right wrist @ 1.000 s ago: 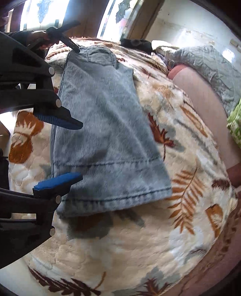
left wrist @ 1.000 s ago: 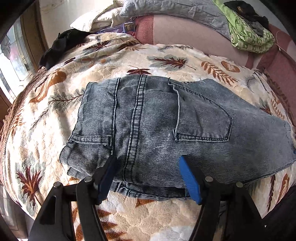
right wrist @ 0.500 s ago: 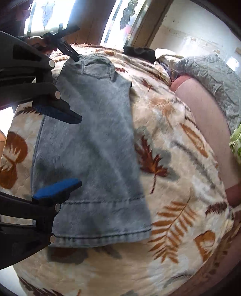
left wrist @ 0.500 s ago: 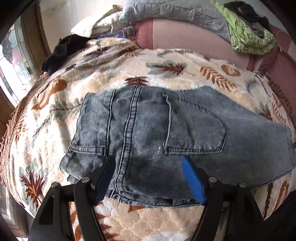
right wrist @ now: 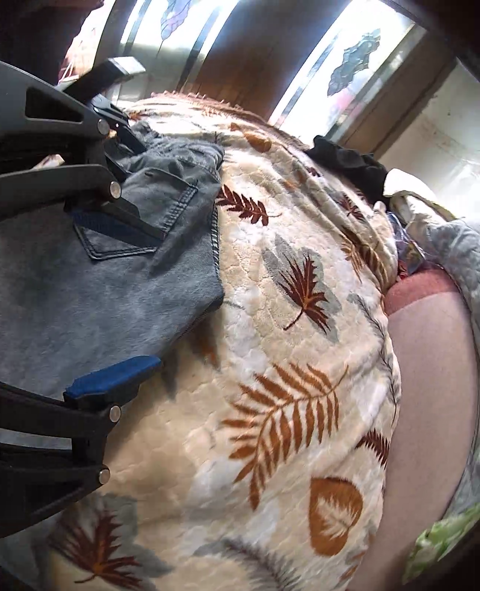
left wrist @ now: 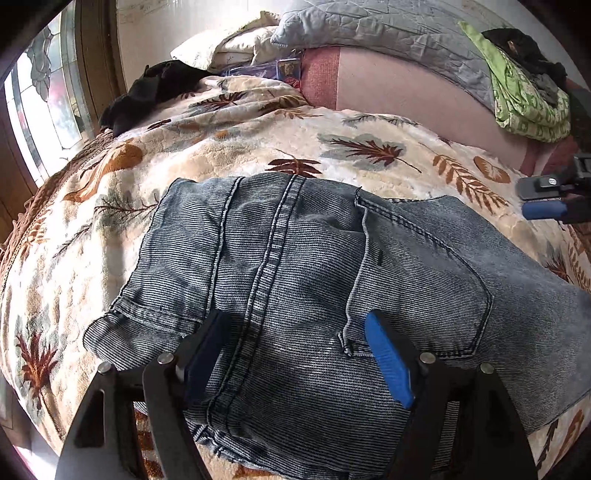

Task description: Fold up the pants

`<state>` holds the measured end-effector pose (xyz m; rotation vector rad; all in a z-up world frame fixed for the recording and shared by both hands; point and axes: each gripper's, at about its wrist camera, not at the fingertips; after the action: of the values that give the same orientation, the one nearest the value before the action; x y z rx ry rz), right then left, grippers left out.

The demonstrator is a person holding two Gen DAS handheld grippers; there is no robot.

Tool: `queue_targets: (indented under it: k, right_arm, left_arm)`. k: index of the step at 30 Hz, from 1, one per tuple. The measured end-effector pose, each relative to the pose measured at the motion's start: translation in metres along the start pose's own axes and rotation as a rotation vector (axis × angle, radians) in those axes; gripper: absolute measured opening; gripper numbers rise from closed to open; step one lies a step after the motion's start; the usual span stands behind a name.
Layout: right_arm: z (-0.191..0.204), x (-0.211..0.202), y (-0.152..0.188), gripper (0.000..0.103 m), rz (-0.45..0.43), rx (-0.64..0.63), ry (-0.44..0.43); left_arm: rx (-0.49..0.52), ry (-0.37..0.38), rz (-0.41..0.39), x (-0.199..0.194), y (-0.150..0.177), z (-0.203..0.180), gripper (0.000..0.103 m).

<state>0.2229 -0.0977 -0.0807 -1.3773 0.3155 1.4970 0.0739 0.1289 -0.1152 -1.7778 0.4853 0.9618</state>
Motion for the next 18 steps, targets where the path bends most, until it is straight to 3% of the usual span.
queue_targets:
  k: [7,12,14,18]
  right_arm:
    - [-0.004,0.069,-0.034,0.047,0.109,0.012,-0.019]
    - [0.006,0.095,-0.034,0.013,0.193,-0.042,0.017]
    - [0.014,0.092,-0.037,0.007,0.174,-0.074,0.078]
    - [0.034,0.074,-0.043,0.005,0.108,-0.167,0.182]
  left_arm:
    - [0.026,0.024,-0.027,-0.004,0.008,0.004,0.079]
    - [0.023,0.034,-0.026,-0.004,0.009,0.004,0.079]
    - [0.017,0.033,-0.026,-0.005,0.009,0.004,0.079]
    - [0.011,0.033,-0.025,-0.005,0.009,0.005,0.079]
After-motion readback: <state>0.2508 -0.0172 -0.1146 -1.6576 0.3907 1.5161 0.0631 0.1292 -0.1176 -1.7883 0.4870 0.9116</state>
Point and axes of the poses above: each gripper's, at about its wrist camera, not at the fingertips, and x roughly the way its jaws point, z to its left, y to its underside, and after that the axes turned 14 degrees about -x, right-handed
